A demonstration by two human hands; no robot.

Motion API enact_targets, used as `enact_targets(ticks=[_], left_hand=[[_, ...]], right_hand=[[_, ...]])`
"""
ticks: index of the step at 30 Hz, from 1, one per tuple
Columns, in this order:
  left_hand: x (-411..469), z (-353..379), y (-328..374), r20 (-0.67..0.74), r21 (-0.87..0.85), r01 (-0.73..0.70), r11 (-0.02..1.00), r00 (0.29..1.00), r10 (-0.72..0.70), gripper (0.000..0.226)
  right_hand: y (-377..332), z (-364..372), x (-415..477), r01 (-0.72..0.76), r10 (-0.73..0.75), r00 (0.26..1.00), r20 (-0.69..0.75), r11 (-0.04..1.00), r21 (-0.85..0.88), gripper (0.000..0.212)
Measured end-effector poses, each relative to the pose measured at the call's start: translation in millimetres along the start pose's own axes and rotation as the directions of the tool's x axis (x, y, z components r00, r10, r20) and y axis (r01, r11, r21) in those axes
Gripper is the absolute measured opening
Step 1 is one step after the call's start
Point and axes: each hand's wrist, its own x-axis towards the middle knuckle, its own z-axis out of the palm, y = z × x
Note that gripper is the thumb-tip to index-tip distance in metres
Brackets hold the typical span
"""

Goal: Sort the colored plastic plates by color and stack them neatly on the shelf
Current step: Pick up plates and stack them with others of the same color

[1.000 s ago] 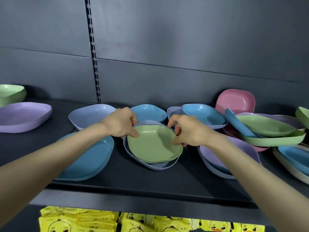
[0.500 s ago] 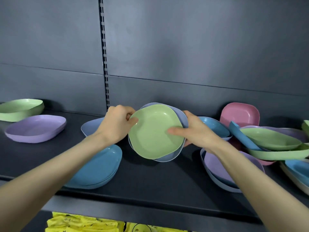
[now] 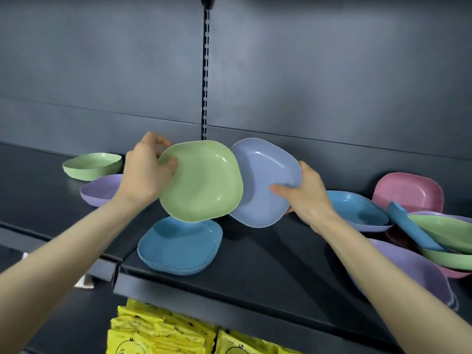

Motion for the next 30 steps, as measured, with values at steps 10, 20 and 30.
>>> enact_targets(ticks=[10,20,30], left_hand=[[36.9,-58.1,-59.9,-0.047,0.013,0.114,0.993,0.992,-0.113,0.02],[82.6,-63.6,-141.9,0.11,0.007,0.047,0.999,0.993,-0.048,0.007],[112.1,-14.7,-177.8,0.265,0.007,0.011,1.0,0.964,-0.012,0.009]], right_hand=[[-34.3,61.9,17.3,0.015,-0.016,1.0,-0.021,1.0,-0.027,0.028],[-35.6,137.4,35.6,-0.134,0.121,0.984,-0.129,0.986,-0.097,0.029],[-11.0,154.0,60.1,-0.268,0.231,0.96,-0.161,0.926,-0.267,0.028]])
